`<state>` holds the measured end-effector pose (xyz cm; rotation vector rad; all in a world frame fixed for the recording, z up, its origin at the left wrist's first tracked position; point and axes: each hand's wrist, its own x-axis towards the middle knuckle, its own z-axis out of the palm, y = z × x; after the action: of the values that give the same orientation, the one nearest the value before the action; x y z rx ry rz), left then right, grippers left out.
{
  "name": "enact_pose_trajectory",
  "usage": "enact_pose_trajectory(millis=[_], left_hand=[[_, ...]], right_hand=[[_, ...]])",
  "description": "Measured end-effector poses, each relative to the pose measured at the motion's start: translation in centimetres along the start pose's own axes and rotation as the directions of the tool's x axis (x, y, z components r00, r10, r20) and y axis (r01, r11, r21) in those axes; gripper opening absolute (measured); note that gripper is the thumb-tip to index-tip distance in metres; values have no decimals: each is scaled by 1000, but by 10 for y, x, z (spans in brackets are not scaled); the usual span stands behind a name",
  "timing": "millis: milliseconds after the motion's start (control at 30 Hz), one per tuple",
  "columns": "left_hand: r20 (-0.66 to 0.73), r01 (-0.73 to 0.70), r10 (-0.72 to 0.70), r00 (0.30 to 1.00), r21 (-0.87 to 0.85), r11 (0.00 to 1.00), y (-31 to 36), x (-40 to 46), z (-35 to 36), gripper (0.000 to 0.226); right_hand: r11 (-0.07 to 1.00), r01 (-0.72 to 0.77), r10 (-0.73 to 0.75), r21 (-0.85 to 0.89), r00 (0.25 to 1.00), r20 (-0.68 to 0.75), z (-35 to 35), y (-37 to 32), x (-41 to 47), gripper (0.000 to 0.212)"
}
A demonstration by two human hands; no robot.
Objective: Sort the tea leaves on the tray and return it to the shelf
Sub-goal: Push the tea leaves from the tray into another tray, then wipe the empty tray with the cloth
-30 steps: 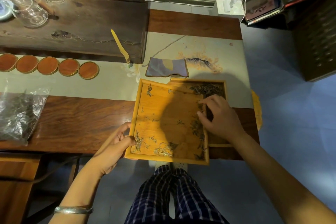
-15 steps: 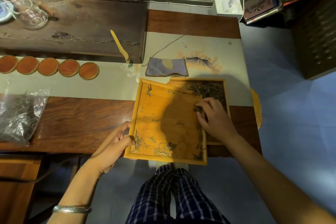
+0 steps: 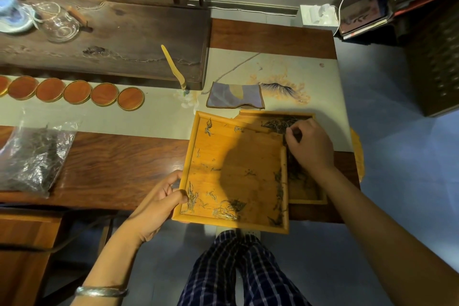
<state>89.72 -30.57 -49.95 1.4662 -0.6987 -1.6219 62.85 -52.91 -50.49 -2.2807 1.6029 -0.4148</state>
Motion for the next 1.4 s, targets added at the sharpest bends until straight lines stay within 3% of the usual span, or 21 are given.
enact_pose_trajectory(millis=[133,300,433,533,600,667,967,1100,1267,1400], left_hand=[[-10,18,-18,1000,-4,1000,5,1,3,38],[-28,36,-36,999,11,999,6,5,5,40],[-32,29,-29,999,16,999,-2,8,4,41],[-55,40,-39,998,12,999,-9,9,3,43],[-60,50,-50,997,6,999,-11,10,2,44],[-66,57,-56,996,7,998,-12,11,1,45],[-94,34,-34,995,-3,999,-11,16,3,49],[-92,24,-23,996,12,1000,-8,18,9,47],[-71,-15,17,997,34,999,4,21,22,43],[-83,-29,33,996,48,998,12,24,41,36]], right_hand=[[992,79,-78,101,997,-8,1,-21,34,21],[959,229,-251,166,960,125,25,-58,95,19],[938,334,-346,93,885,311,49,-76,131,30],[852,523,-452,-31,764,460,63,-82,147,50],[779,609,-450,-147,707,546,72,-80,156,64],[768,611,-416,-189,702,579,80,-74,159,67],[856,507,-421,-105,800,427,91,-73,159,33],[933,342,-357,108,916,182,67,-73,157,34],[860,275,-245,429,961,-125,0,-78,121,27],[883,107,-86,457,994,-66,-40,-75,58,25]])
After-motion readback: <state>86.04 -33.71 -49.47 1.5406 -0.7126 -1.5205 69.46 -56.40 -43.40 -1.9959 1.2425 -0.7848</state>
